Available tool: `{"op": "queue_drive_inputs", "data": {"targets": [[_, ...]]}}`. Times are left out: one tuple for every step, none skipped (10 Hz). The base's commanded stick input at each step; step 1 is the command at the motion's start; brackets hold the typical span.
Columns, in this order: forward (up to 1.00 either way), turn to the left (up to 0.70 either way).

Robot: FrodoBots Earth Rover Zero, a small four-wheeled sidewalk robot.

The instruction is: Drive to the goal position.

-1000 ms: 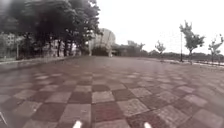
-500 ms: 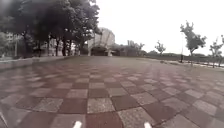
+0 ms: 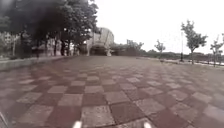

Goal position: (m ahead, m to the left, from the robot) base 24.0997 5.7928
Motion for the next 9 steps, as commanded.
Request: {"op": "queue_drive_inputs", "data": {"targets": [[0.5,0.0],[0.5,0.0],[0.5,0.0],[0.5,0.0],[0.5,0.0],[0.5,0.0],[0.5,0.0],[0.5,0.0],[0.5,0.0]]}}
